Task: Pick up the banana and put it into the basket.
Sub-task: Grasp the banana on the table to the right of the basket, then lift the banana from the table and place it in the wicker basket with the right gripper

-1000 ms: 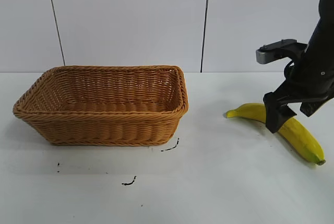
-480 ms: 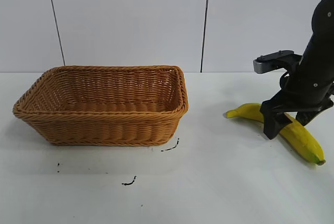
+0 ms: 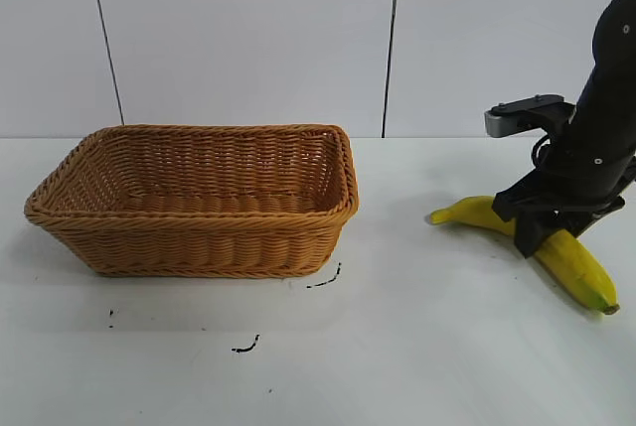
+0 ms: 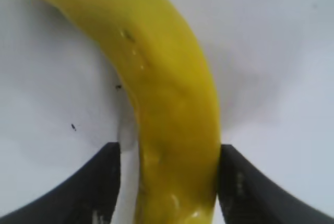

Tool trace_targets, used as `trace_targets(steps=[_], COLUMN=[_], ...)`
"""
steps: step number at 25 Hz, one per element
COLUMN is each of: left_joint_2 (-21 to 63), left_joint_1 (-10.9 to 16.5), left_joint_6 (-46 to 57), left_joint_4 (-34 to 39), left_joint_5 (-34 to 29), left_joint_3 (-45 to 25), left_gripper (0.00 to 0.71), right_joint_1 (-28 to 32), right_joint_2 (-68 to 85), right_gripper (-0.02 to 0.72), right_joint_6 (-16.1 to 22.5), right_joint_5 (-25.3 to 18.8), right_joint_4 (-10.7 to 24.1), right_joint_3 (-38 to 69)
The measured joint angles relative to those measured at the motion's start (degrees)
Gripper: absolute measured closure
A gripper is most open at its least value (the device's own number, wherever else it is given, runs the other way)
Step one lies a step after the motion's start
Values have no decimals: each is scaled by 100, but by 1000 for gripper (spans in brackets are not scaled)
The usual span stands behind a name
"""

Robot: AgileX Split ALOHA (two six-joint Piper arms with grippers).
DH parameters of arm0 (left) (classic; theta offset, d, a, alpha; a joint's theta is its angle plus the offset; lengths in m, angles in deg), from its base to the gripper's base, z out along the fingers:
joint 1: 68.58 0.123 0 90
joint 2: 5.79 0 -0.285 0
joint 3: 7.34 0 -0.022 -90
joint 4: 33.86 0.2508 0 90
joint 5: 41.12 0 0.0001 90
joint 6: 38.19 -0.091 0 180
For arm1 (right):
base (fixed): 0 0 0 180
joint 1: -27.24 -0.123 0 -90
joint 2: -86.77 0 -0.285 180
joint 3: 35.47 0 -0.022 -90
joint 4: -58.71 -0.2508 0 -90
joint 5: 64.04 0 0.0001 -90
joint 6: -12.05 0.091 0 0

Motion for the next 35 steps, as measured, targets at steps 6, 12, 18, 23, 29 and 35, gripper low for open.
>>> trace_targets(steps=[6,12,18,23,29,35], left_joint_2=[0,0,0,0,0,0], left_joint_1=[0,0,0,0,0,0], left_joint_6=[0,0,0,0,0,0], left_joint_4=[0,0,0,0,0,0], left_joint_5=[0,0,0,0,0,0], left_joint_3=[0,0,0,0,0,0], left_gripper=[15,15,15,15,15,15], right_joint_1=[0,-27,-272,-664,-1219,-2066], right_joint_2=[48,579,741,471,-414,-1036], right_gripper=[385,385,385,385,385,385], right_joint_6=[2,88,88,-53,-205,-972], right_joint_5=[-133,-1210,-2346,-2940,-3170,-3079], right_joint_4=[67,202,198,146,140,145], right_joint_3=[-5,-464,-1817,-2982,-4572,-5574])
